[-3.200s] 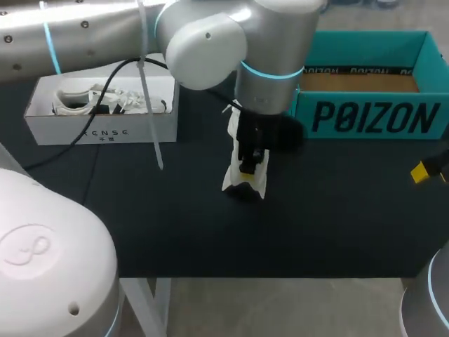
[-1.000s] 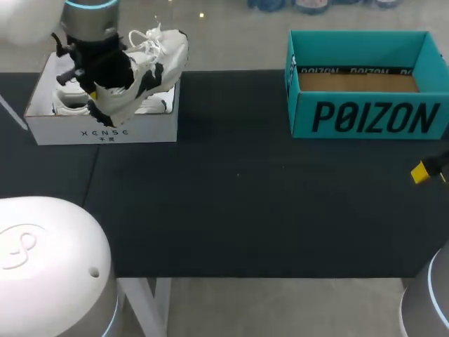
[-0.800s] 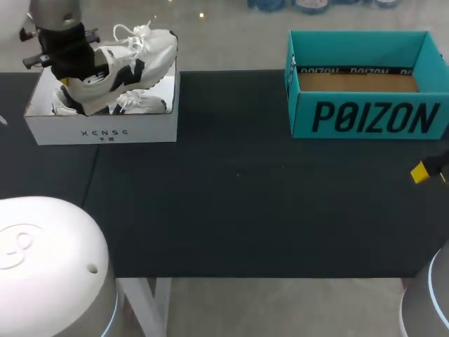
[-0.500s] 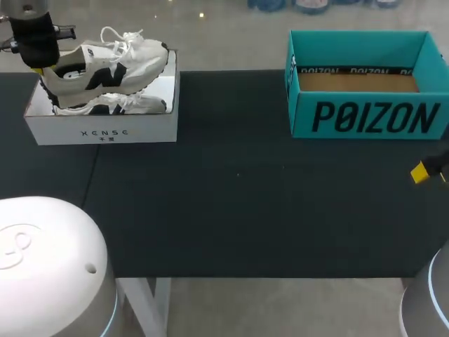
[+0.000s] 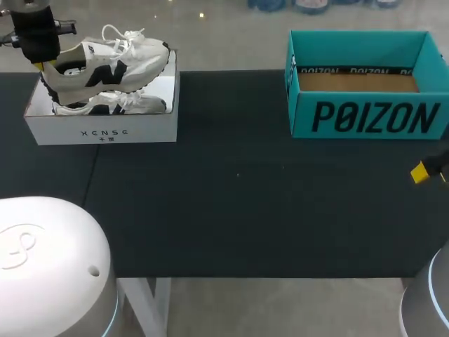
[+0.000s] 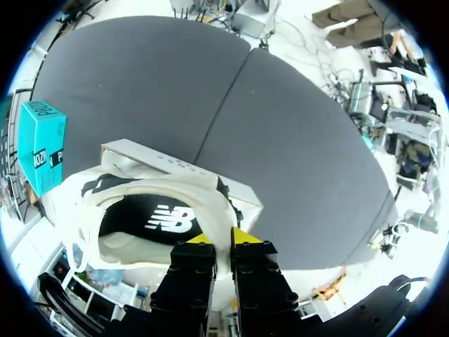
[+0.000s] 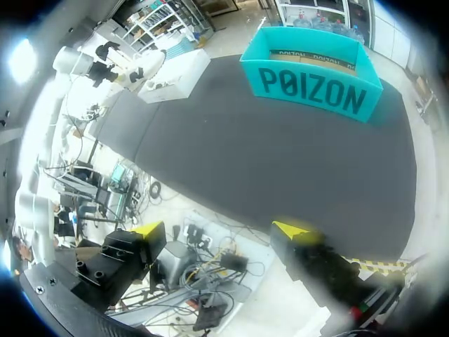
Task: Take the shoe out of the shoebox, open the shoe tongue, remove and reinsert the insole, then place the shoe into the shoebox
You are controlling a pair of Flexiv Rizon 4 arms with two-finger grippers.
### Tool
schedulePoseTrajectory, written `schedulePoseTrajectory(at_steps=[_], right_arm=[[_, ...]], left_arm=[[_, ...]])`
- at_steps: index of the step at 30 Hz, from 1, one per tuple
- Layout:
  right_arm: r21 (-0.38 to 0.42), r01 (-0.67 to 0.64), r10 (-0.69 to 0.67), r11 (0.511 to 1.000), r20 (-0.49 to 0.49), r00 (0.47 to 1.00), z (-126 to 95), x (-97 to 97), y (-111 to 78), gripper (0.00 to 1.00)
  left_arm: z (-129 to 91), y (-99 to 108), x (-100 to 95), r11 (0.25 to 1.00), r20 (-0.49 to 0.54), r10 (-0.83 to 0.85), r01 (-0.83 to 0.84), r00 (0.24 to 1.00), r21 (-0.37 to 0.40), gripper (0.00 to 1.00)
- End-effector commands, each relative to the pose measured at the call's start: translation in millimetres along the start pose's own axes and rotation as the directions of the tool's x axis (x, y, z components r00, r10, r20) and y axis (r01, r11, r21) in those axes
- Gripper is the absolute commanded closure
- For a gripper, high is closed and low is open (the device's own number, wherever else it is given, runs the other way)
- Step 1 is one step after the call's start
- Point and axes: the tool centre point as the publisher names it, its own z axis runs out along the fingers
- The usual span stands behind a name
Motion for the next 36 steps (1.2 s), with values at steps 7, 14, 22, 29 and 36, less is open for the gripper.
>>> schedulePoseTrajectory(at_steps=[7,14,22,29,36], right_arm=[[0.004,-0.002,0.002,1.0,0.001,1.0,0.9,-0.6,1.6,0.0],[0.004,-0.002,0.002,1.0,0.001,1.0,0.9,-0.6,1.6,0.0],[0.004,-0.002,0.002,1.0,0.001,1.0,0.9,-0.6,1.6,0.0],[0.004,-0.002,0.002,1.0,0.001,1.0,0.9,-0.6,1.6,0.0],[0.004,-0.002,0.002,1.0,0.001,1.0,0.9,-0.6,1.6,0.0]], left_arm=[[1.0,41.5,16.2,0.993,0.005,0.076,-0.076,0.997,-0.092,1.0],[19.6,84.6,30.5,0.973,-0.01,0.21,-0.21,0.978,-0.097,1.0],[29.3,136.7,32.2,0.922,-0.057,0.368,-0.372,0.928,-0.103,1.0],[40.0,171.3,20.5,0.912,-0.101,0.385,-0.395,0.917,-0.113,1.0],[62.5,181.8,4.2,0.925,-0.105,0.361,-0.37,0.927,-0.089,1.0]])
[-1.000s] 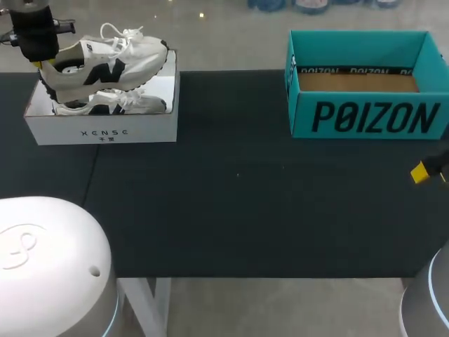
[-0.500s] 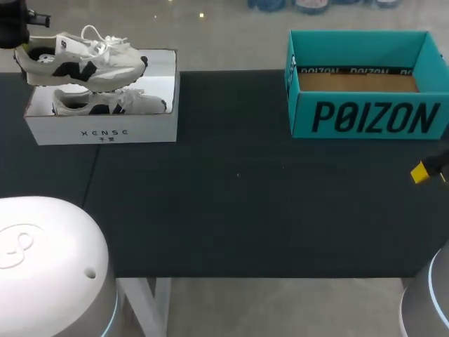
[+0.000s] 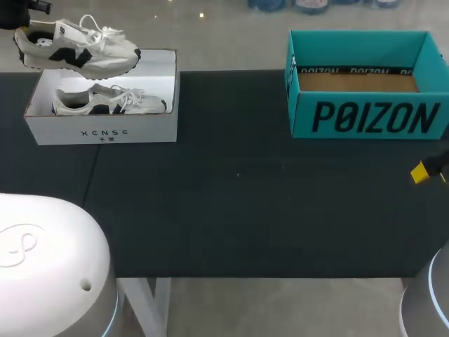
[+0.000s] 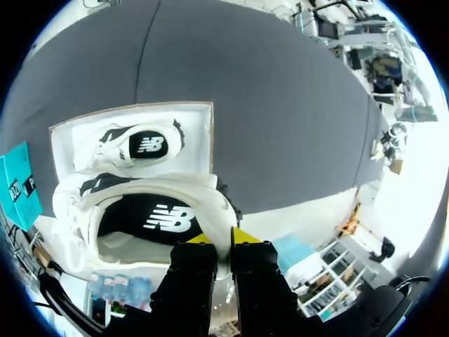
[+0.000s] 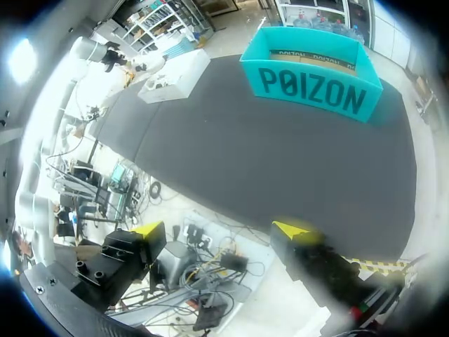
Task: Take the shoe out of the shoebox, open the shoe tongue, remove and reinsert the insole, then place the shoe into the shoebox
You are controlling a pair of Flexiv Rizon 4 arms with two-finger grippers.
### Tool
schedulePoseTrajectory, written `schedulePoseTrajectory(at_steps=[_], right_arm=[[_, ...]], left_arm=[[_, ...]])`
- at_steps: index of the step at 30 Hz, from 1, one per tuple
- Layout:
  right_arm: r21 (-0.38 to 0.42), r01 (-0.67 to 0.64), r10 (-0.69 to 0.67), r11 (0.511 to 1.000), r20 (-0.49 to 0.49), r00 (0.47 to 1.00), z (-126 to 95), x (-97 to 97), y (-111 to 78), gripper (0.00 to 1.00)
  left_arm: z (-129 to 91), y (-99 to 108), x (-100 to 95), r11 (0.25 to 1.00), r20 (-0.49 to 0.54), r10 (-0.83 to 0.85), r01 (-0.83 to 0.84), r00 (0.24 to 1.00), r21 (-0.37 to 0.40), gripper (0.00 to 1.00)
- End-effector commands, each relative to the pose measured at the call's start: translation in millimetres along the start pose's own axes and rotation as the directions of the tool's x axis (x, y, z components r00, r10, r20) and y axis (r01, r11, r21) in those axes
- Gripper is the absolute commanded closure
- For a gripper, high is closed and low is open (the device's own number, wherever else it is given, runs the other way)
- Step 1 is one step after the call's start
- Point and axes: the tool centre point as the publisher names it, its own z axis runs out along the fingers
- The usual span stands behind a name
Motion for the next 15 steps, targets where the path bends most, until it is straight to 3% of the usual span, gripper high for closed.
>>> schedulePoseTrajectory(at_steps=[1,15], right_arm=[[0.004,-0.001,0.001,1.0,0.001,1.0,0.8,-0.6,1.6,0.0],[0.004,-0.001,0.001,1.0,0.001,1.0,0.8,-0.6,1.6,0.0]], left_arm=[[18.3,21.1,-10.5,0.999,0.0,-0.023,0.023,1.0,0.046,1.0],[68.7,17.6,-28.8,0.994,0.012,-0.056,0.055,0.998,0.092,1.0]])
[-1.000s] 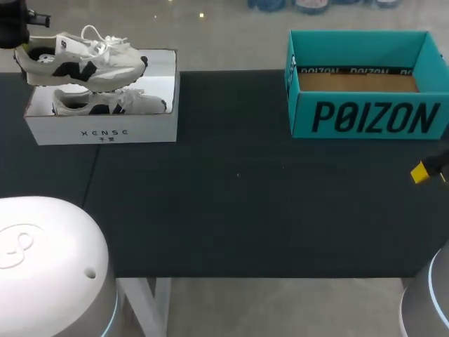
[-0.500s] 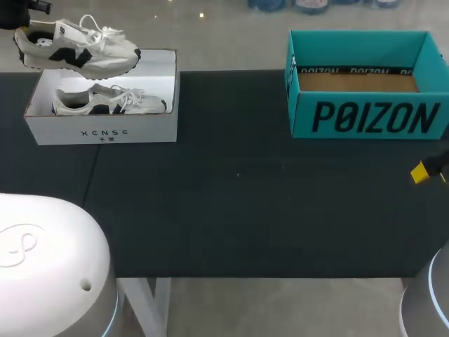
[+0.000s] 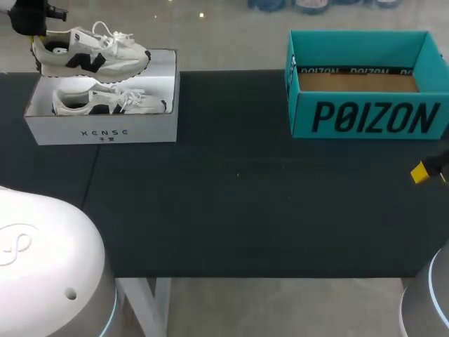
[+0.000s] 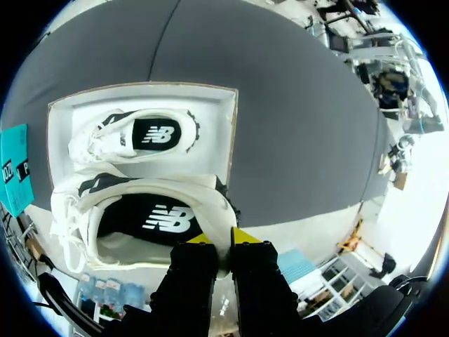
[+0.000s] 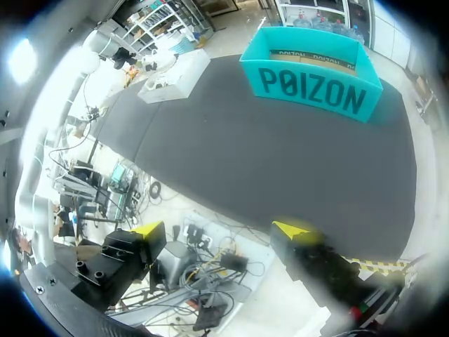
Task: Take the shoe out of the shoebox, open the shoe tongue, remove and reinsert the insole, then place the shoe into the shoebox
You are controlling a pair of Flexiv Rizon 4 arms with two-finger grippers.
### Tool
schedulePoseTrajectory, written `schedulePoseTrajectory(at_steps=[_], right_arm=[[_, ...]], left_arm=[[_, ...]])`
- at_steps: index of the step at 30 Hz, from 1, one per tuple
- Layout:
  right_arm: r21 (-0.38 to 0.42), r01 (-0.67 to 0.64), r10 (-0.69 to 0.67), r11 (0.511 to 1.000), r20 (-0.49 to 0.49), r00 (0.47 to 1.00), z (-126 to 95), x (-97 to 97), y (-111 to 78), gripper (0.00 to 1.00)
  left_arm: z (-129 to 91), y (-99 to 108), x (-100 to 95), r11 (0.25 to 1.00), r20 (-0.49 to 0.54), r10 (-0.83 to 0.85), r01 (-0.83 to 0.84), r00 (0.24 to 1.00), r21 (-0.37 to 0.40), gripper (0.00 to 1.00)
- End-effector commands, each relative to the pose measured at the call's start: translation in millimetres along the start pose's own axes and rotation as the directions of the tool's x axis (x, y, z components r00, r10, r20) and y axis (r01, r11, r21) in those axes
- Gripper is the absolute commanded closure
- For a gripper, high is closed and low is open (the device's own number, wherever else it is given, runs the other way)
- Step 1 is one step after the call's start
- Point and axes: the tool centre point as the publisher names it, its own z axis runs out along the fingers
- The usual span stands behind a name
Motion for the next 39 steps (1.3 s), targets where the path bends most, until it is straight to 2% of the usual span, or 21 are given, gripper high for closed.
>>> schedulePoseTrajectory(at_steps=[1,4,13,27,35,39], right_arm=[[0.004,-0.001,0.001,1.0,0.001,1.0,0.8,-0.6,1.6,0.0],[0.004,-0.001,0.001,1.0,0.001,1.0,0.8,-0.6,1.6,0.0],[0.004,-0.001,0.001,1.0,0.001,1.0,0.8,-0.6,1.6,0.0],[0.004,-0.001,0.001,1.0,0.001,1.0,0.8,-0.6,1.6,0.0],[0.004,-0.001,0.001,1.0,0.001,1.0,0.8,-0.6,1.6,0.0],[0.004,-0.001,0.001,1.0,0.001,1.0,0.8,-0.6,1.6,0.0]], left_arm=[[19.1,8.5,-4.6,1.0,0.002,0.002,-0.002,1.0,0.007,1.0],[31.1,13.9,-5.9,1.0,0.005,-0.015,0.015,1.0,0.007,1.0],[49.1,25.3,-10.9,0.999,0.042,-0.034,0.033,0.999,0.023,1.0],[79.6,16.8,-39.5,0.998,0.068,0.027,-0.031,0.997,0.055,1.0],[95.3,0.7,-58.2,0.996,0.125,0.046,-0.056,0.991,0.076,1.0],[103.9,-4.6,-61.0,0.994,0.135,0.028,-0.042,0.99,0.1,1.0]])
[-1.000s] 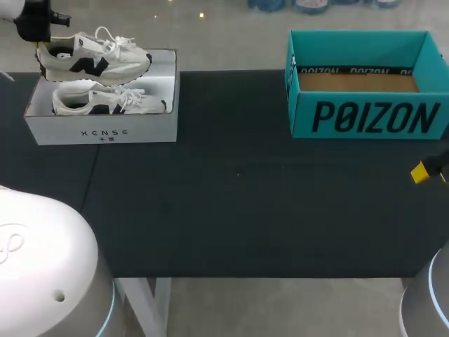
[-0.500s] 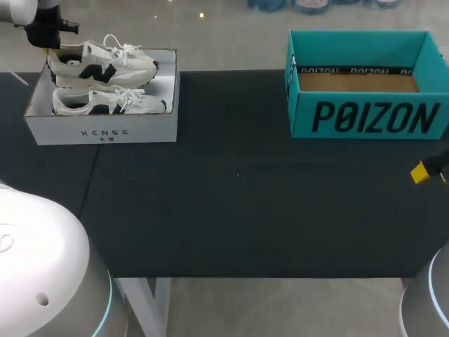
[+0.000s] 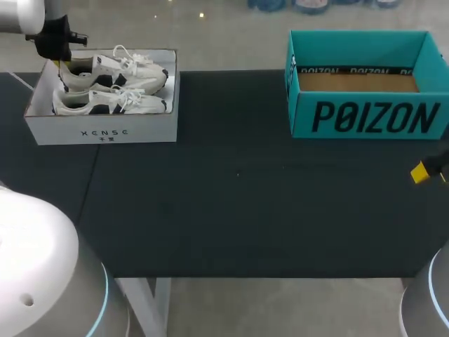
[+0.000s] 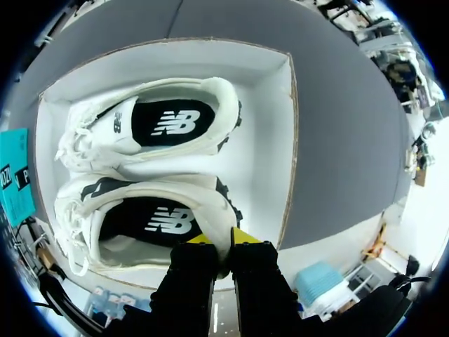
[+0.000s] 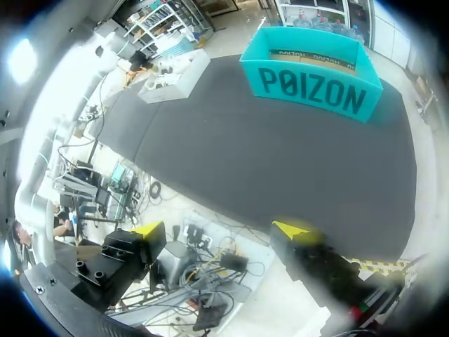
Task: Take the shoe out of the shoebox, open the shoe tongue, remove and reinsert the insole, then place the shoe into the shoebox
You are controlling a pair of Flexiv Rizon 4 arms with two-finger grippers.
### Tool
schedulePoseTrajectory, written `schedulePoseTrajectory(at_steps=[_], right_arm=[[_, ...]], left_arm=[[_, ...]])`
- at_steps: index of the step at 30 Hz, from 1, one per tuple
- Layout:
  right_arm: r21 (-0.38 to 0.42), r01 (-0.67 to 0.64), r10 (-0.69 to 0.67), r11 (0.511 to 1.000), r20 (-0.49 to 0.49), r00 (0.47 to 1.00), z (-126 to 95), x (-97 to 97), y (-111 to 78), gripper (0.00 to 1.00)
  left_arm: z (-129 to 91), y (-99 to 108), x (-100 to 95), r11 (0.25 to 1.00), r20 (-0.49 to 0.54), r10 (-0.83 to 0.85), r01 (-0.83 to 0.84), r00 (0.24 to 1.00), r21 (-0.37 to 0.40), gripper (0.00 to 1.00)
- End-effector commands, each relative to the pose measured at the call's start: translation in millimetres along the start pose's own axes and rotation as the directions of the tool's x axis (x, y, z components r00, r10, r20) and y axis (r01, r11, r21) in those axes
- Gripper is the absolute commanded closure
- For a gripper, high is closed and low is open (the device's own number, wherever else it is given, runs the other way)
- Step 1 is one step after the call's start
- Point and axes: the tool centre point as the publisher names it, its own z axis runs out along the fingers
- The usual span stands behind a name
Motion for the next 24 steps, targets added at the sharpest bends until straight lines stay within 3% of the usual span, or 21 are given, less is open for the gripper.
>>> schedulePoseTrajectory(at_steps=[1,12,24], right_arm=[[0.004,-0.002,0.002,1.0,0.001,1.0,0.7,-0.6,1.6,0.0],[0.004,-0.002,0.002,1.0,0.001,1.0,0.7,-0.6,1.6,0.0],[0.004,-0.002,0.002,1.0,0.001,1.0,0.7,-0.6,1.6,0.0]], left_arm=[[10.5,0.3,-0.3,1.0,0.007,-0.01,0.01,1.0,0.009,1.0],[25.4,3.9,1.9,0.999,-0.004,-0.027,0.028,1.0,0.035,1.0],[3.0,29.3,5.2,0.997,0.039,-0.074,0.075,0.997,-0.019,1.0]])
